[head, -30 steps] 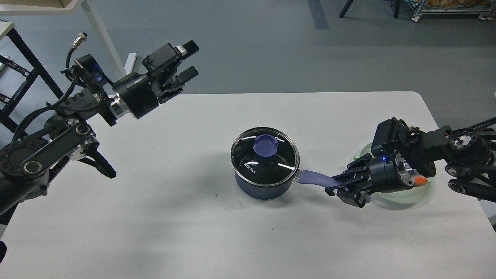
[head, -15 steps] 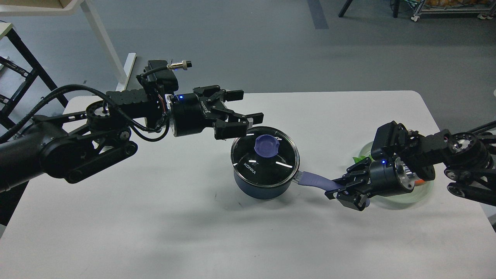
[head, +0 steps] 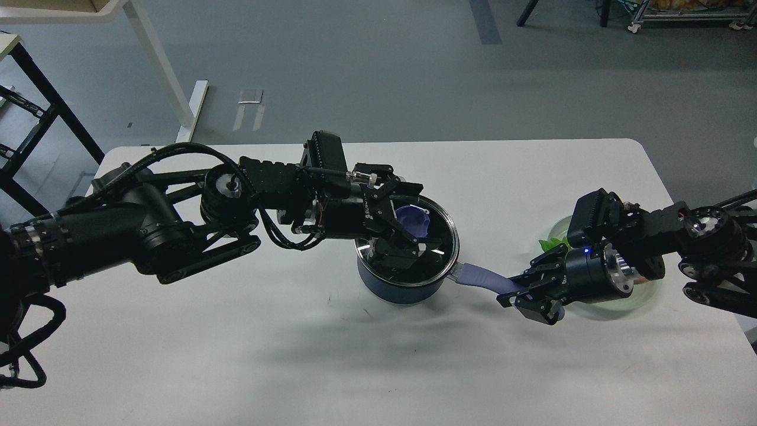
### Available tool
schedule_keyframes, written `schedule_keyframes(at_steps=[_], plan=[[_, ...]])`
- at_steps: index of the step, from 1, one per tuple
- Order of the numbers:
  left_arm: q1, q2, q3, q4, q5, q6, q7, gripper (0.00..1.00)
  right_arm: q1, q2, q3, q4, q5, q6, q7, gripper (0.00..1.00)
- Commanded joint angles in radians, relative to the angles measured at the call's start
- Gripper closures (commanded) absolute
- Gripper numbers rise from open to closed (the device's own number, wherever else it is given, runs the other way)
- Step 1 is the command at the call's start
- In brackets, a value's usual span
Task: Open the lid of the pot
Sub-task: 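Reach the left gripper over the saucepan to the purple lid knob, then grasp the purple knob with the left gripper and lift the glass lid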
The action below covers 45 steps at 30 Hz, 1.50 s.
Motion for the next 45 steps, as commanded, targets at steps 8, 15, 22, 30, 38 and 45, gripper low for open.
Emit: schedule_keyframes(at_steps=[8, 15, 22, 30, 38, 45], plan=[[0.003, -0.038, 0.014, 0.102, 0.042, 0.059, 0.000, 0.01, 0.011, -0.001, 0.000, 0.005, 0.000, 0.002, 0.000, 0.67], [0.015, -0.044, 0.017, 0.102, 0.034, 0.058, 0.000, 0.01, 0.035, 0.000, 0.000, 0.009, 0.000, 0.003, 0.000, 0.67], [0.017, -0.046, 0.019, 0.118, 0.033, 0.058, 0.000, 0.01, 0.042, 0.003, -0.001, 0.009, 0.000, 0.006, 0.000, 0.67], [0.034, -0.063, 0.019, 0.166, 0.030, 0.058, 0.000, 0.01, 0.042, 0.000, -0.003, 0.009, 0.000, 0.006, 0.000, 0.67], [0.060, -0.064, 0.019, 0.166, 0.024, 0.056, 0.000, 0.01, 0.040, 0.002, -0.003, 0.009, 0.000, 0.005, 0.000, 0.66], [0.074, -0.064, 0.017, 0.166, 0.022, 0.056, 0.000, 0.10, 0.034, 0.002, -0.001, 0.009, 0.000, 0.005, 0.000, 0.66]])
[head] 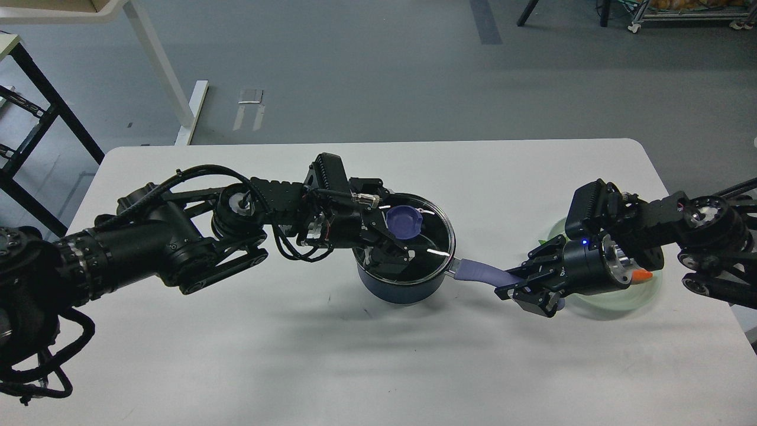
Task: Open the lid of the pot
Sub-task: 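Grasp the purple knob with the left gripper and lift the glass lid, then carry the glass lid away from the saucepan and lower it onto the table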
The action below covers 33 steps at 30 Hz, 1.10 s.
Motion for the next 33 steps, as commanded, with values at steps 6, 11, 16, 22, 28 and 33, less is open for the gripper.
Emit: schedule_keyframes(at_steps=[6, 11, 16, 22, 28, 33], plan=[[0.006, 0.000, -0.002, 0.000, 0.000, 0.002, 0.000, 0.43, -0.008, -0.001, 0.000, 0.000, 0.001, 0.000, 0.000, 0.66], [-0.002, 0.004, -0.003, -0.011, 0.000, 0.003, 0.000, 0.53, -0.008, -0.001, 0.000, 0.000, 0.001, 0.000, 0.000, 0.66], [-0.029, 0.021, -0.006, -0.023, -0.034, 0.003, 0.000, 0.53, -0.010, -0.003, 0.000, 0.000, 0.001, 0.000, 0.000, 0.66], [-0.086, 0.139, -0.006, -0.115, -0.092, 0.002, 0.000, 0.52, -0.011, -0.003, 0.000, 0.000, 0.001, 0.000, 0.000, 0.66], [-0.086, 0.391, -0.003, -0.224, -0.141, 0.008, 0.000, 0.51, -0.011, -0.004, 0.000, 0.000, 0.001, 0.000, 0.000, 0.66], [0.024, 0.595, -0.003, -0.247, -0.178, 0.083, 0.000, 0.51, -0.011, -0.003, 0.000, -0.001, 0.001, -0.002, 0.000, 0.66]])
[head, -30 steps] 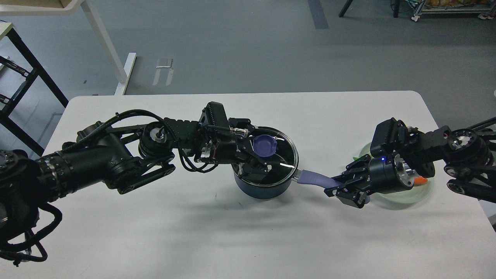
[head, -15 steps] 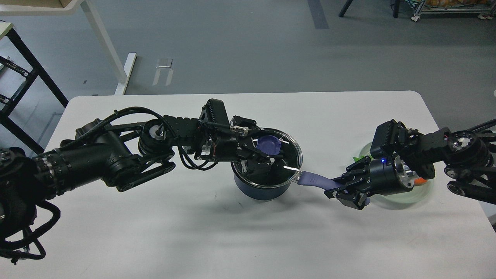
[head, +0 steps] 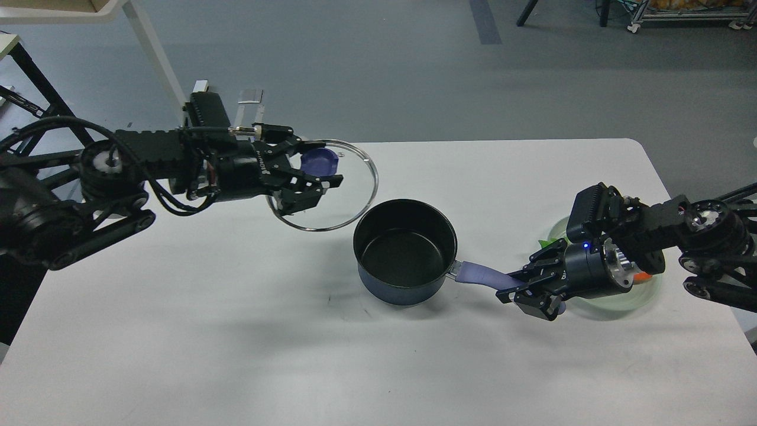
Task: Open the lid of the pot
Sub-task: 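Carry the glass lid away from the saucepan and lower it onto the table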
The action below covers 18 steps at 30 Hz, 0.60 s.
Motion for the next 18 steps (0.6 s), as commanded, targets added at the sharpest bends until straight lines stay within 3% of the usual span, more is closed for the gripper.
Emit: schedule_keyframes(at_steps=[1, 5, 9, 18], plan=[[0.115, 0.133, 0.000, -0.007, -0.045, 0.074, 0.000, 0.51, 0.000, 0.002, 0.000, -0.001, 0.000, -0.001, 0.000, 0.66], [0.277, 0.235, 0.000, -0.001, -0.070, 0.180, 0.000, 0.51, 0.000, 0.002, 0.000, -0.001, 0.000, -0.001, 0.000, 0.66], [0.405, 0.253, 0.002, 0.005, -0.072, 0.343, 0.000, 0.51, -0.001, 0.003, 0.000, -0.002, 0.000, -0.001, 0.000, 0.66], [0.453, 0.192, 0.002, 0.014, -0.056, 0.352, 0.000, 0.51, -0.003, 0.006, 0.000, -0.002, 0.000, -0.001, 0.000, 0.66]])
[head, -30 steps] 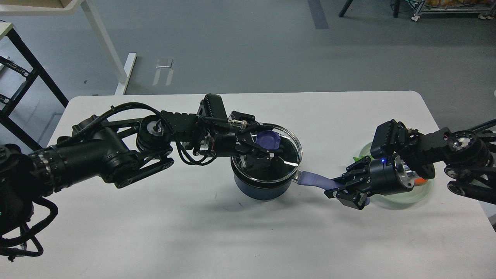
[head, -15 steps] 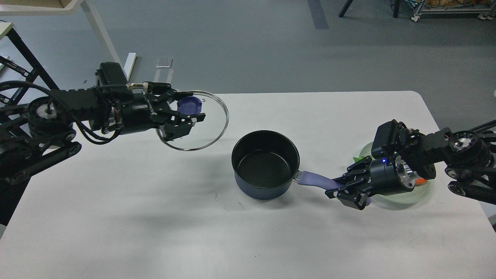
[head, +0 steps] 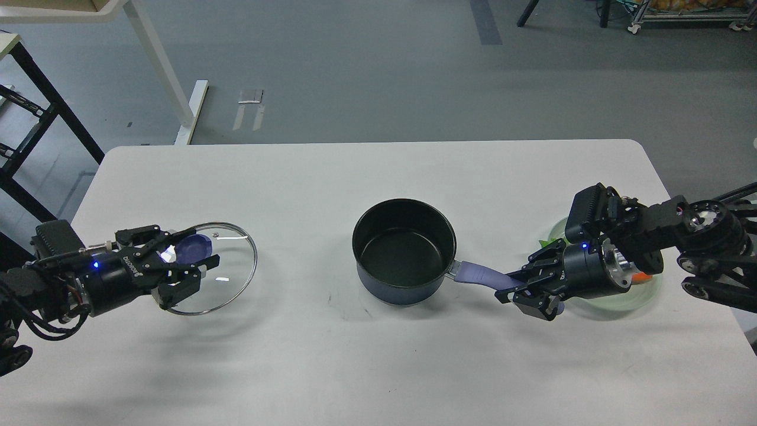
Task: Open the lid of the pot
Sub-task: 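Carry the glass lid away from the saucepan and lower it onto the table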
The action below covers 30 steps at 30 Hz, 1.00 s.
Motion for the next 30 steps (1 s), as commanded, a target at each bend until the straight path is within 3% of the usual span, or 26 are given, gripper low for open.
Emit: schedule_keyframes(at_steps=[1, 7, 14, 19, 22, 25, 30], plan=[[0.000, -0.046, 0.000, 0.023, 0.006, 0.000, 0.000, 0.50, 0.000, -0.001, 0.000, -0.001, 0.000, 0.000, 0.000, 0.66], [-0.002, -0.101, 0.000, 0.145, 0.078, 0.000, 0.000, 0.49, 0.000, -0.004, 0.001, -0.001, 0.000, -0.001, 0.000, 0.66], [0.000, -0.109, 0.036, 0.167, 0.094, 0.000, 0.000, 0.48, 0.000, -0.004, 0.001, -0.001, 0.000, -0.001, 0.000, 0.66], [0.000, -0.138, 0.037, 0.194, 0.094, 0.000, 0.000, 0.42, 0.000, -0.004, 0.001, -0.001, 0.000, -0.001, 0.000, 0.66], [0.000, -0.160, 0.037, 0.219, 0.095, 0.000, 0.000, 0.35, 0.000, -0.004, 0.000, -0.001, 0.000, -0.001, 0.000, 0.66], [-0.002, -0.169, 0.037, 0.224, 0.088, 0.000, 0.000, 0.15, 0.000, -0.004, 0.001, -0.001, 0.000, -0.001, 0.000, 0.66], [0.000, -0.166, 0.037, 0.224, 0.084, 0.000, 0.000, 0.07, -0.003, -0.004, 0.001, -0.001, 0.000, -0.003, 0.000, 0.66]])
